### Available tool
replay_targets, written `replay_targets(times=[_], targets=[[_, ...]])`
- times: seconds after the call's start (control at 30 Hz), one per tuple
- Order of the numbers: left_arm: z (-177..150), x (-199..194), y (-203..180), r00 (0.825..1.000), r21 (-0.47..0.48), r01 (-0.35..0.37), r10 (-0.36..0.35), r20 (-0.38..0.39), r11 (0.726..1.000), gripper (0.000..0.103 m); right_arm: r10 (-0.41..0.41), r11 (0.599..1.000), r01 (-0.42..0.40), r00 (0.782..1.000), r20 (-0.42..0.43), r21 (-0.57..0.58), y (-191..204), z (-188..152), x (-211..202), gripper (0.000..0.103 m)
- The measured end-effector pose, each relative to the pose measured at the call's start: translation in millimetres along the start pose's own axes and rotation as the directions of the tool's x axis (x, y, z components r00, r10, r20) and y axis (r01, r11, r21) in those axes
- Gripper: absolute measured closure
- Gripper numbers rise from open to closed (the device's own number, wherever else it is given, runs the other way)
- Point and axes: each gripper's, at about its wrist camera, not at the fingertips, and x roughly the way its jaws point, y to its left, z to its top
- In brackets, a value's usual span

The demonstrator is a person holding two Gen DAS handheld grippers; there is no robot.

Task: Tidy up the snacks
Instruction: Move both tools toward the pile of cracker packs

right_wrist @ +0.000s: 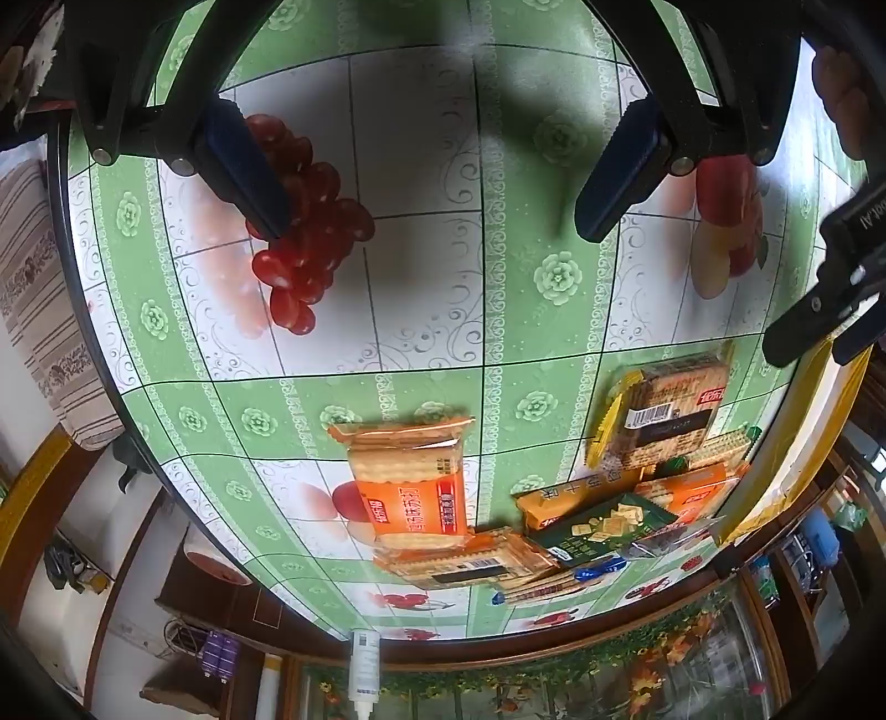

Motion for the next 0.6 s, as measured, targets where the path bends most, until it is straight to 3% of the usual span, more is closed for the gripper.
replay_targets(times=[0.13,0.37,0.6], targets=[[-5,7,-15,0.999,0.051,-0.043,0.044,-0.016,0.998,0.000,0.008,1.000,-0.008,1.000,0.009,0.010,-1,0,2,0.000],[-6,9,-9,0.997,0.022,-0.028,0.029,-0.067,0.999,0.000,0.014,1.000,-0.014,1.000,0.014,0.026,-13,5,5,0.000],[-4,6,-5,0.997,-0.024,-0.011,0.009,-0.070,1.000,0.000,0.023,1.000,-0.023,1.000,0.021,0.018,-4,14,4,0.000]])
